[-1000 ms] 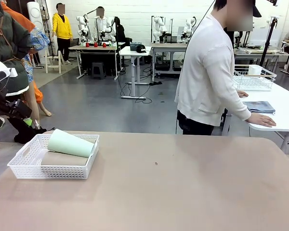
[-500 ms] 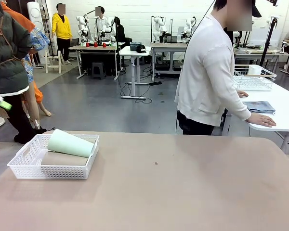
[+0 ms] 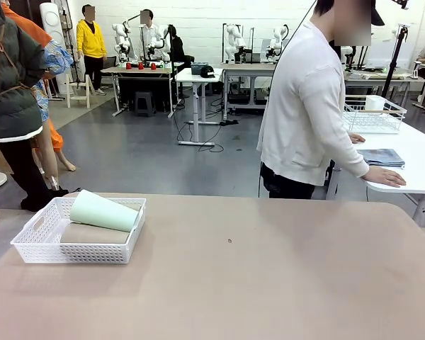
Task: Clean and organize the cups into the basket.
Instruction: Move the Organizing basket back to the left side of the table.
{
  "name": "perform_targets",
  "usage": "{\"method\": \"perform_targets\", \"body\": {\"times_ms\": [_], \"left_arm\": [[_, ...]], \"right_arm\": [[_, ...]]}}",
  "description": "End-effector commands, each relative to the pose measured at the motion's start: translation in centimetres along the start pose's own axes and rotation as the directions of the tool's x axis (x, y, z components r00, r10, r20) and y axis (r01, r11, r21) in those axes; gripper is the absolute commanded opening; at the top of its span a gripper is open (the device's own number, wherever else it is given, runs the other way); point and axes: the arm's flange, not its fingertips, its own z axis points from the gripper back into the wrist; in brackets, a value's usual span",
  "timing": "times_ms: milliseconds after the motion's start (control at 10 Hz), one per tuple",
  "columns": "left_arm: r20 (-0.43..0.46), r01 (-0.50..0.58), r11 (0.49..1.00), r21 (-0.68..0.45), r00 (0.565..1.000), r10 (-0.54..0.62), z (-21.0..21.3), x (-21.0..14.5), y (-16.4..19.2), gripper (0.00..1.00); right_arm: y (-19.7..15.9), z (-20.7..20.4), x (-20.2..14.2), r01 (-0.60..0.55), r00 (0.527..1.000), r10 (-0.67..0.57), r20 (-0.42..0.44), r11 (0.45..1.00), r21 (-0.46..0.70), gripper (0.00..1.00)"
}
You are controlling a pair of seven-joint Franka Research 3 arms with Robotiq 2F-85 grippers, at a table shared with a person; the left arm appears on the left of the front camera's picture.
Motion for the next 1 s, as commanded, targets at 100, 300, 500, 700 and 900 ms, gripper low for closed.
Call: {"method": "perform_targets", "body": {"times_ms": [100, 300, 500, 700, 900], "left_arm": [[-0.050, -0.018, 0.994, -0.111, 0.999, 0.013, 3.6, 3.1, 3.9, 1.00], [-0.054, -0.010, 0.992, -0.130, 0.999, 0.003, 4.8, 2.9, 4.6, 1.00], [-0.068, -0.010, 0.989, -0.146, 0.998, 0.001, 4.9, 2.9, 5.0, 1.00], [-0.063, -0.004, 0.981, -0.196, 0.998, -0.008, 4.4, 2.5, 3.8, 1.00], [-0.066, -0.025, 0.991, -0.134, 0.998, 0.017, 4.6, 2.4, 4.9, 1.00]], "right_arm": [[0.1, -0.3, -0.2, -0.003, 1.000, 0.003, 0.010, 1.000, -0.011, 1.00], [0.1, -0.3, -0.2, -0.003, 1.000, 0.003, 0.010, 1.000, -0.011, 1.00], [0.1, -0.3, -0.2, -0.003, 1.000, 0.003, 0.010, 1.000, -0.011, 1.00], [0.1, -0.3, -0.2, -0.003, 1.000, 0.003, 0.010, 1.000, -0.011, 1.00], [0.1, -0.3, -0.2, -0.003, 1.000, 0.003, 0.010, 1.000, -0.011, 1.00]]}}
